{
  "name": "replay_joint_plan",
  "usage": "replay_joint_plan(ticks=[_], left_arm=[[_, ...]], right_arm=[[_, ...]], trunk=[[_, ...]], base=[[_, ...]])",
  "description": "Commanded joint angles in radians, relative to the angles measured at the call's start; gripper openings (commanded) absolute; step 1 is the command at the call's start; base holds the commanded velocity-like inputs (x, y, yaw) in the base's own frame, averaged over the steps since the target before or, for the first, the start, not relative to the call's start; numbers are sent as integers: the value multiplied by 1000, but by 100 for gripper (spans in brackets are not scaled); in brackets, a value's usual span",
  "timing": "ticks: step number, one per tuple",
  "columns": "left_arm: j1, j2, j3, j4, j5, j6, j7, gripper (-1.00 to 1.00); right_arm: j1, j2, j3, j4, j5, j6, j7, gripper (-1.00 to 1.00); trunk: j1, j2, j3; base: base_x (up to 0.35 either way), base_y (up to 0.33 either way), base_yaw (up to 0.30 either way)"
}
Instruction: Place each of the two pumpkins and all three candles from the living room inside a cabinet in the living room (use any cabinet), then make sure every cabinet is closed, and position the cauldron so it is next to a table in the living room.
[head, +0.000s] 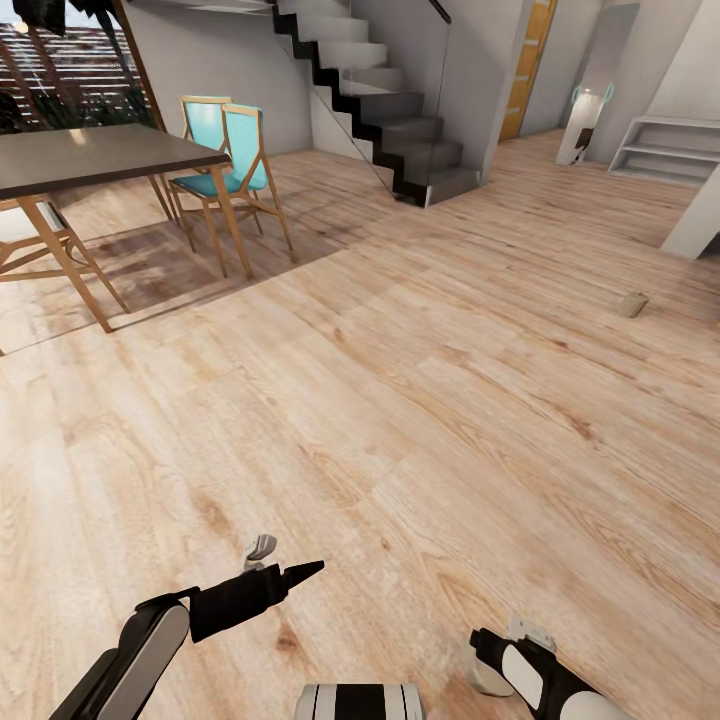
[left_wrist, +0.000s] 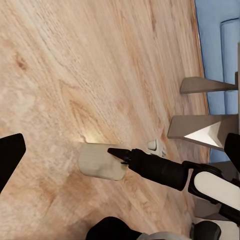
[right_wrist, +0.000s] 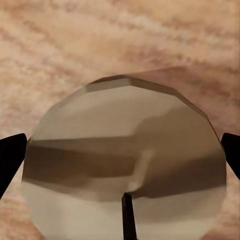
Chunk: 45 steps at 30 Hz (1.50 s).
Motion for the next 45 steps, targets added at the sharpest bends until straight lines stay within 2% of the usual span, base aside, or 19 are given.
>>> replay_joint_plan(ticks=[1,22,45], left_arm=[[-1,1,-1,0,6,5,1,100],[0,1,-1,0,6,5,1,100],[-1,-2,-1,7,4,-8,5,100]], right_arm=[[0,0,-5,-3,-1,6,-3,-100],[0,0,-5,-3,-1,6,-3,-100],[0,-1,-4,-10,-1,4,-1,-100]], trunk=[[0,0,-1],[0,0,-1],[-11,5,88]], base=[[0,0,0],[0,0,0],[0,0,0]])
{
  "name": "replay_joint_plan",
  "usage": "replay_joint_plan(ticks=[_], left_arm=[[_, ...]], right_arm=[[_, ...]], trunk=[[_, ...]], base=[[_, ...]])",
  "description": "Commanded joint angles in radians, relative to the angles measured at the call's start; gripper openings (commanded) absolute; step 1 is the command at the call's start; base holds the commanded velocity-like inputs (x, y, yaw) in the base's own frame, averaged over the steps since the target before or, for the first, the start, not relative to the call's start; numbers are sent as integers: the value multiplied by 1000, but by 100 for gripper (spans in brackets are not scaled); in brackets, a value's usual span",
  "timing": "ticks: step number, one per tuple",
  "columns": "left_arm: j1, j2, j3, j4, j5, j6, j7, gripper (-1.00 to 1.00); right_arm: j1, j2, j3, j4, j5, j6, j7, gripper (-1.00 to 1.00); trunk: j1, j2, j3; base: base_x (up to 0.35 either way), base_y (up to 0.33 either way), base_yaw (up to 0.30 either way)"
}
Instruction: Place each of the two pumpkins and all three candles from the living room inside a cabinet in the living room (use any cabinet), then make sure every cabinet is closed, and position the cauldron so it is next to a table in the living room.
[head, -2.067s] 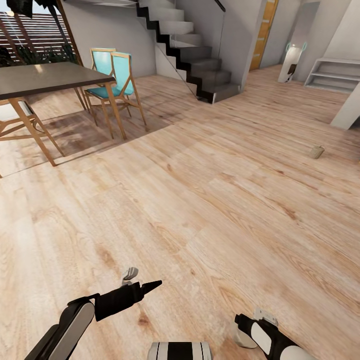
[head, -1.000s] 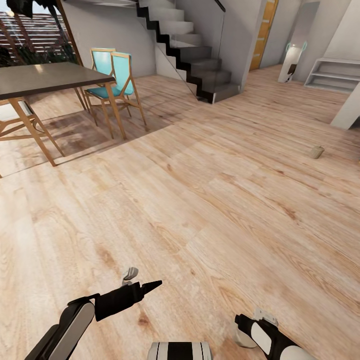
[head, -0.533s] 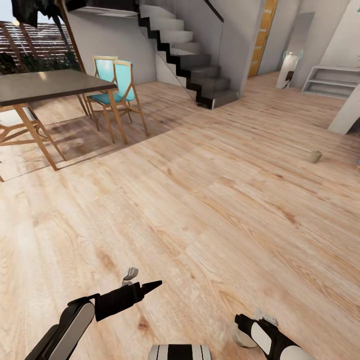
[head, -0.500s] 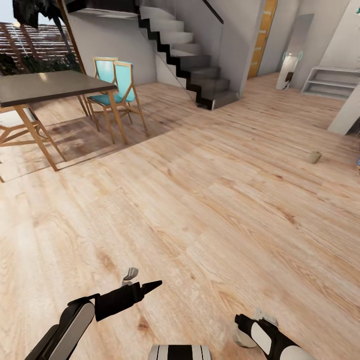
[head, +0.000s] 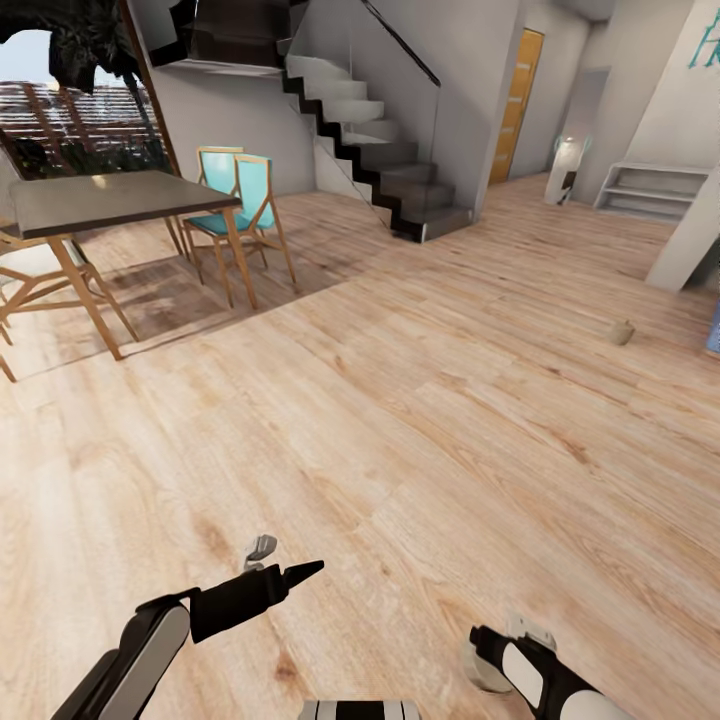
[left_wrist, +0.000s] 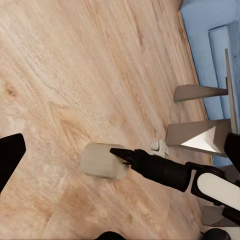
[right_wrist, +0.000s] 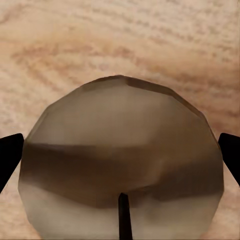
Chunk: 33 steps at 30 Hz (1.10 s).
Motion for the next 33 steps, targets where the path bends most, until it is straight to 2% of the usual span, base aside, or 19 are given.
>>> replay_joint_plan(ticks=[1,9,13,18,25,29,33], left_arm=[[-1,0,-1,4,6,4,3,100],[-1,0,-1,34,6,-45,6,100],[-1,1,-1,39,6,-54,9,100],[-1,3,-1,41,6,-80,11,100],[-1,2,-1,62,6,-92,11,100],[-1,0,-1,80,6,-93,11,100],[-1,0,-1,85,6,-94,10,100]], right_arm=[[0,0,-5,-5,-1,5,-1,-100],[1,-3,-5,-18,-2,-3,10,-100],[4,-3,-7,-73,-2,-2,9,-100],[12,-3,-10,-219,-5,8,8,-100],[28,-3,-11,-335,-8,28,8,-100],[79,-2,-12,-466,-10,100,8,-100],[170,-1,-14,-668,-16,193,5,-100]], trunk=[[-1,0,3],[-4,2,34],[-6,3,50],[-8,4,69],[-11,6,96],[-13,7,111],[-15,7,127]], base=[[0,0,0],[0,0,0],[0,0,0],[0,0,0],[0,0,0],[0,0,0],[0,0,0]])
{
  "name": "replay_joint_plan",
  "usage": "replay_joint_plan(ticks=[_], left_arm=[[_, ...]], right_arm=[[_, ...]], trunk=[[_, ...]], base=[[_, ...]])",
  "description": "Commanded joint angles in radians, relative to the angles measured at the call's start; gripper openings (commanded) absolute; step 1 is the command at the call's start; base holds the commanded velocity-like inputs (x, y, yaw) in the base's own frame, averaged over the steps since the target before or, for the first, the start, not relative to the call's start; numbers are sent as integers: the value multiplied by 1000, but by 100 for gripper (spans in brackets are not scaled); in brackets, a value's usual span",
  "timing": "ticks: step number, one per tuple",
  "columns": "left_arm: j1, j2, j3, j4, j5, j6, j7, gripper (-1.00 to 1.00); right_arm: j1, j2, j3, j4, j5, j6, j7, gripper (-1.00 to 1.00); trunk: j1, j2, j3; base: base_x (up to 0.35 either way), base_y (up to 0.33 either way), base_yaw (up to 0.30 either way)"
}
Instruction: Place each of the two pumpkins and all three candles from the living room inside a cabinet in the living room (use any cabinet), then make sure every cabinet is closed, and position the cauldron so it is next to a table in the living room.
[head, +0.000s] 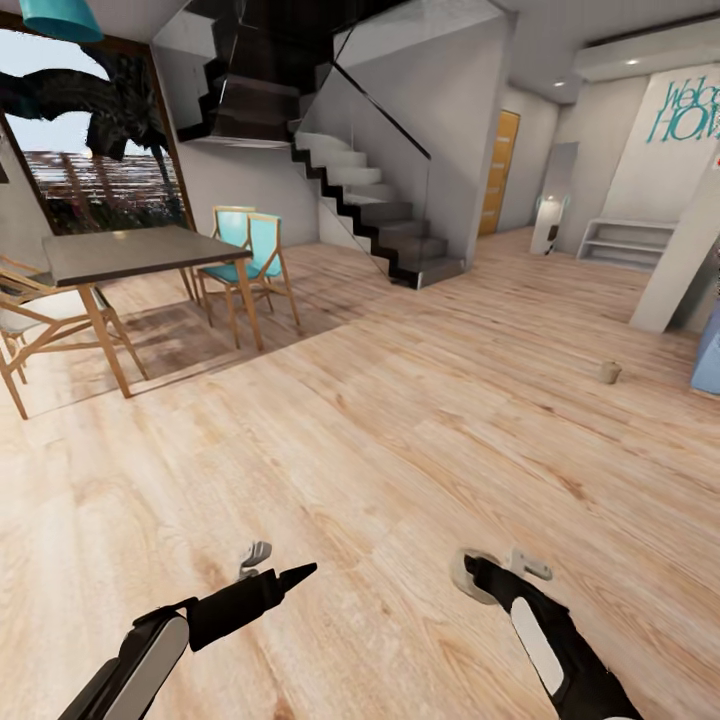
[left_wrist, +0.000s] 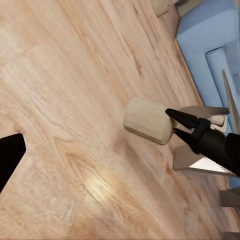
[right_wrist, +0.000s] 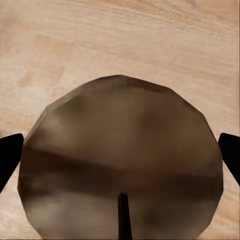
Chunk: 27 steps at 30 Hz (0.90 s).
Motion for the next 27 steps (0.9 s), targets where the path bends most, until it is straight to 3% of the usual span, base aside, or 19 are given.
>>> replay_joint_plan(ticks=[1,6,16,21,27], left_arm=[[-1,1,-1,0,8,6,2,100],[-1,1,-1,2,8,-6,1,100],[-1,-3,-1,4,8,-17,18,100],[-6,-2,6,-4,9,-7,172,100],[-75,1,9,-17,7,-6,432,100]], right_arm=[[29,0,-1,-68,-12,35,-8,-100],[97,2,-4,-222,-14,111,-11,-100],[111,-2,-6,-257,-16,130,-7,-100],[112,-9,-9,-258,-15,132,-7,-100],[112,-14,-10,-260,-13,139,-10,-100]], trunk=[[-1,0,3],[-3,1,22],[-7,3,61],[-10,5,80],[-12,6,104]], base=[[0,0,0],[0,0,0],[0,0,0],[0,0,0],[0,0,0]])
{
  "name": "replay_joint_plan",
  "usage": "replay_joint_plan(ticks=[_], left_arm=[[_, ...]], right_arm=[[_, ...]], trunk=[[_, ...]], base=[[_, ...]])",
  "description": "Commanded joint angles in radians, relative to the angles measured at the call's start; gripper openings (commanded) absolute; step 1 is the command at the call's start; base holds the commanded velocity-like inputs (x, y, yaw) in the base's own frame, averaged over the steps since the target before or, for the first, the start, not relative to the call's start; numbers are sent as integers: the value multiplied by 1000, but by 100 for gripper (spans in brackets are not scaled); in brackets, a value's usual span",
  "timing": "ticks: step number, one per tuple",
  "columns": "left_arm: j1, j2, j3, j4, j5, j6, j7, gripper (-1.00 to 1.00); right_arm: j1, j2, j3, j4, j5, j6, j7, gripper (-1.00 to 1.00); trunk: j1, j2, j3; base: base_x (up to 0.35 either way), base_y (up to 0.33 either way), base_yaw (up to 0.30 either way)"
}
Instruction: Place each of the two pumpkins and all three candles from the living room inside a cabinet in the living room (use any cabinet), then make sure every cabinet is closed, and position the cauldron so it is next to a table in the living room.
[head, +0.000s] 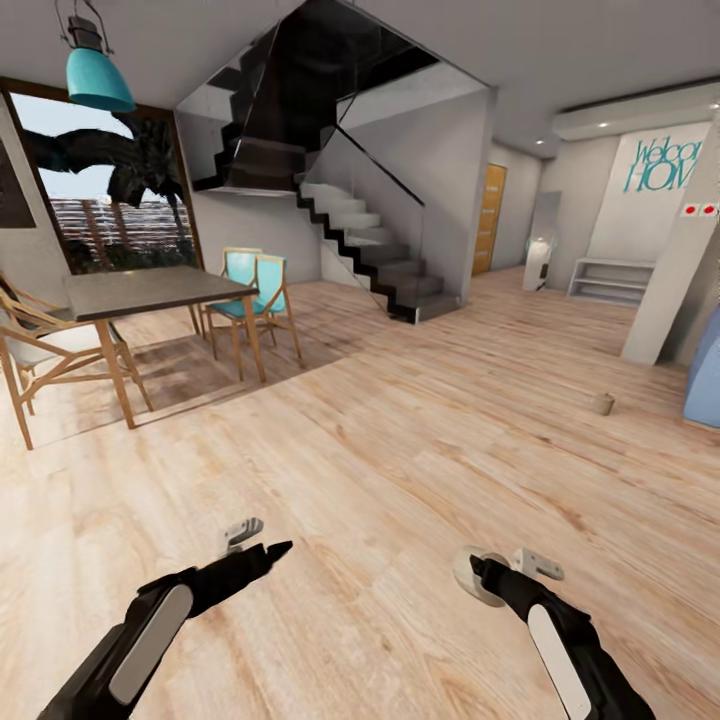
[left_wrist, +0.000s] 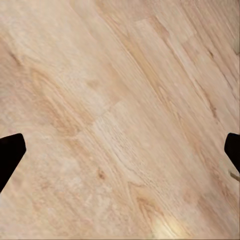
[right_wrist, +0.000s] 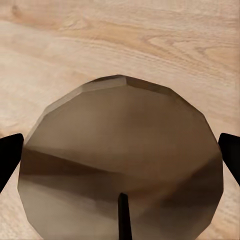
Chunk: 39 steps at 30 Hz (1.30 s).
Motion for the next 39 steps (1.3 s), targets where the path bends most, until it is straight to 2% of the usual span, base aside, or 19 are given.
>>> replay_joint_plan(ticks=[1,3,8,10,13,15,23,27,39], left_arm=[[-12,1,-1,1,1,2,29,100],[-61,1,-6,3,-2,4,130,100],[-137,2,-11,34,-12,16,258,100],[-159,1,-11,42,-37,51,302,100],[-176,-7,-7,42,-105,138,376,100],[-180,-8,-10,33,-125,164,409,100],[-180,-8,-14,-40,-140,210,432,100],[-181,-9,-13,-45,-142,235,432,100],[-181,-9,-13,-48,-143,247,434,100]], right_arm=[[0,0,1,-2,-11,4,-8,-100],[0,-1,0,-2,-11,4,-9,-100],[1,-1,1,-2,-10,4,-10,-100],[1,-1,0,-1,-9,4,-10,-100],[1,-1,0,-1,-7,4,-10,-100],[1,-1,1,-1,-7,5,-10,-100],[1,-1,1,0,-4,21,-10,-100],[1,-1,1,0,-2,39,-10,-100],[1,-1,-1,0,-7,45,-10,-100]], trunk=[[-1,0,3],[-1,0,11],[-7,9,29],[-15,23,35],[-23,37,43],[-23,37,44],[-23,37,50],[-23,37,52],[-23,37,51]], base=[[0,0,0],[0,0,0],[0,0,0],[0,0,-3],[0,0,-96],[0,0,-211],[38,9,-255],[231,91,-223],[295,122,-29]])
